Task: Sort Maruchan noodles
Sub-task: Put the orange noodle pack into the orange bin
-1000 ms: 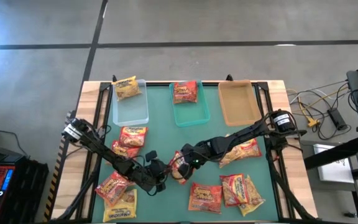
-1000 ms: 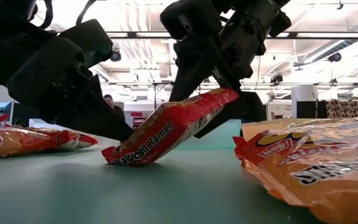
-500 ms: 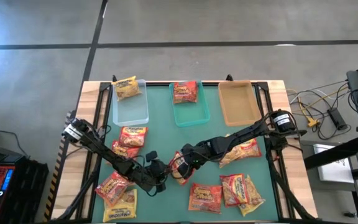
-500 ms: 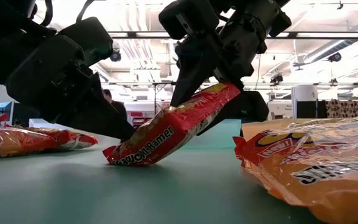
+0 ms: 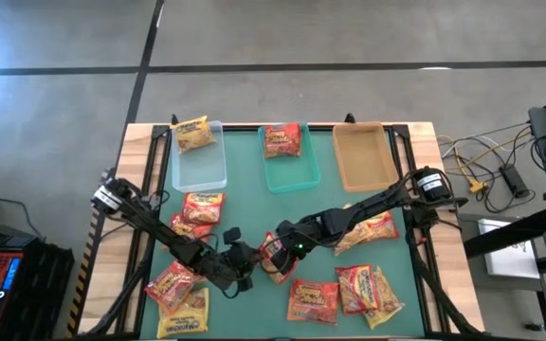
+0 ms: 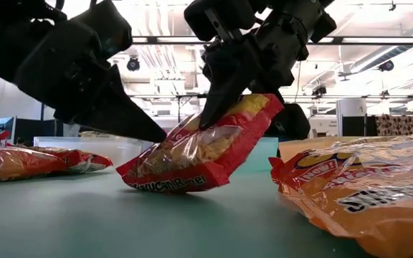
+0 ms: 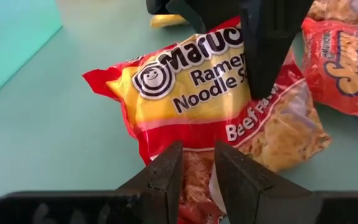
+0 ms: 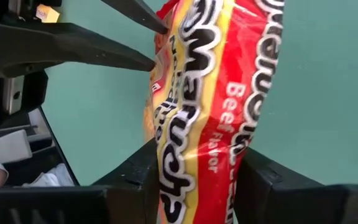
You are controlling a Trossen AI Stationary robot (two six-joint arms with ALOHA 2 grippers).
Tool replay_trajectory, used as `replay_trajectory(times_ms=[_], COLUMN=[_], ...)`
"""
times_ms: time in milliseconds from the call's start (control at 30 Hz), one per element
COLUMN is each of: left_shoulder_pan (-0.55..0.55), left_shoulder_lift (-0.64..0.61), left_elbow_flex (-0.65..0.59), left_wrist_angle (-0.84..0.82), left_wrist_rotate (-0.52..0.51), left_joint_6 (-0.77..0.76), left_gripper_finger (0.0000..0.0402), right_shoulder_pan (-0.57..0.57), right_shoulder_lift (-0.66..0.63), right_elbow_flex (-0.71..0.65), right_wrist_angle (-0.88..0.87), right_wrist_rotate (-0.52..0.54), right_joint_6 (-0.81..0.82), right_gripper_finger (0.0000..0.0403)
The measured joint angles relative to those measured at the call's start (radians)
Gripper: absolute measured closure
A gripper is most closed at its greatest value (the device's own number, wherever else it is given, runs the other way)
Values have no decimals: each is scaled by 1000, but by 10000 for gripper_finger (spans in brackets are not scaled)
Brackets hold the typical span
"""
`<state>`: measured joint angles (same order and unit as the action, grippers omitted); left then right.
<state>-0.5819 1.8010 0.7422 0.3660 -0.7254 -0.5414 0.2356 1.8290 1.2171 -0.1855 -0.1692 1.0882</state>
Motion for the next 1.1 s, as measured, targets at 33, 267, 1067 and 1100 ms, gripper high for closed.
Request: replay_trajectory(times_ms=[33, 267, 1067, 1100], left_shoulder_pan=[0, 0, 6, 9], left_shoulder_lift=[-3, -53, -169, -170], left_elbow_flex=[0, 1, 1, 1], left_wrist_angle=[0, -20, -282, -289], left_wrist_rotate=[0, -25, -131, -131], left_joint_6=[6, 36, 24, 24], left_gripper_finger=[325, 325, 325, 325], right_shoulder_pan=[0, 0, -86, -95], right_shoulder_lift=[-1, -2, -129, -140], right_elbow_flex=[0, 0, 0, 0], right_wrist_angle=[0, -7, -260, -276], right_wrist_rotate=[-1, -14, 14, 13], right_joint_6=[-1, -14, -343, -371], right_gripper_finger=[272, 275, 275, 275])
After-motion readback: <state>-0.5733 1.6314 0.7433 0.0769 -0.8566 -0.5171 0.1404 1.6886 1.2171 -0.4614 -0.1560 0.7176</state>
